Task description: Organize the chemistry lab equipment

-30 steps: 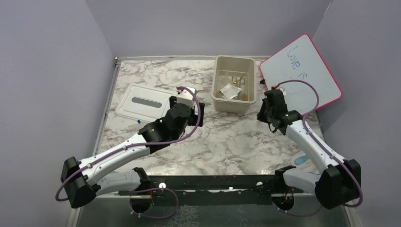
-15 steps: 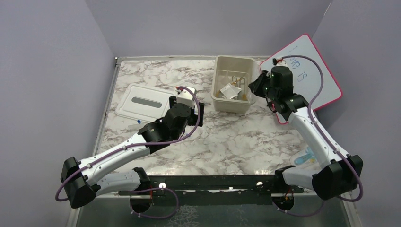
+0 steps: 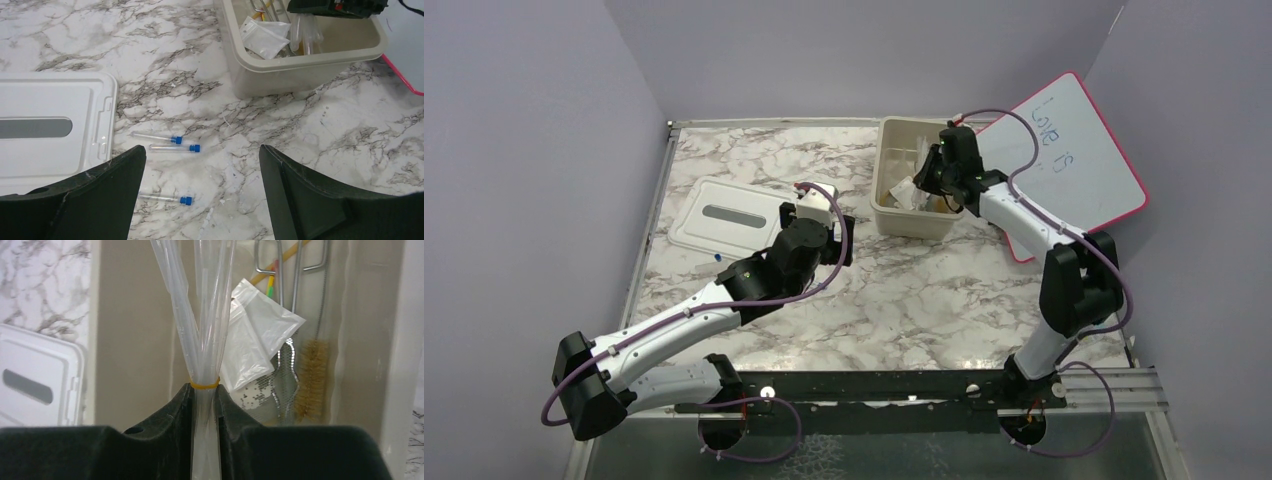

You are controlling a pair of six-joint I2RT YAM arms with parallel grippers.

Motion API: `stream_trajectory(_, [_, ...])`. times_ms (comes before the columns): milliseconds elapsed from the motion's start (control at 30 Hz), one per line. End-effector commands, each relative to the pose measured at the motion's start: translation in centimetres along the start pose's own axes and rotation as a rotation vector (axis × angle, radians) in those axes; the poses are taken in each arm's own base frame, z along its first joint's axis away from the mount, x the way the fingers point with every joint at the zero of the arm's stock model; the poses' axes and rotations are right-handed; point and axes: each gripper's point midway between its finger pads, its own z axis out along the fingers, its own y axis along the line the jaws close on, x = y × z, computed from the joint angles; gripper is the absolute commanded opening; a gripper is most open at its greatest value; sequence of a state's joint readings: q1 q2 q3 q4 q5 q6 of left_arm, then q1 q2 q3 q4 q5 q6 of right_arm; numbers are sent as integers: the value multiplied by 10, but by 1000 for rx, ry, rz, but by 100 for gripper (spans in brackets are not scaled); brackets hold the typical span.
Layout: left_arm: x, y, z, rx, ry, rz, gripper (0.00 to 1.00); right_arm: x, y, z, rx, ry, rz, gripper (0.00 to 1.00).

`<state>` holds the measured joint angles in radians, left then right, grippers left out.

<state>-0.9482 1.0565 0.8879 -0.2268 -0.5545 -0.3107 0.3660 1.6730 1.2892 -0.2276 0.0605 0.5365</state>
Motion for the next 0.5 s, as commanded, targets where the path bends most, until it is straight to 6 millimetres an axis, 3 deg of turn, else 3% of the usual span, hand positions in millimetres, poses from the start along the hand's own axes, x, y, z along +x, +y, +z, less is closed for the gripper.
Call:
stream_trajectory(0, [-6,10,-1,-41,-16,5,86,-9,-24,23,143,-48,-13,23])
stream_trajectory(167, [-5,9,0,-41,-11,6,86,8,-37,36,197,-2,-24,24])
stream_trajectory(333, [-4,9,2,-42,-5,13,86,5,-45,34,243,-10,-30,36])
stream_trajectory(467, [-3,8,2,-42,1,16,86,-6,-39,26,233,-13,-58,45])
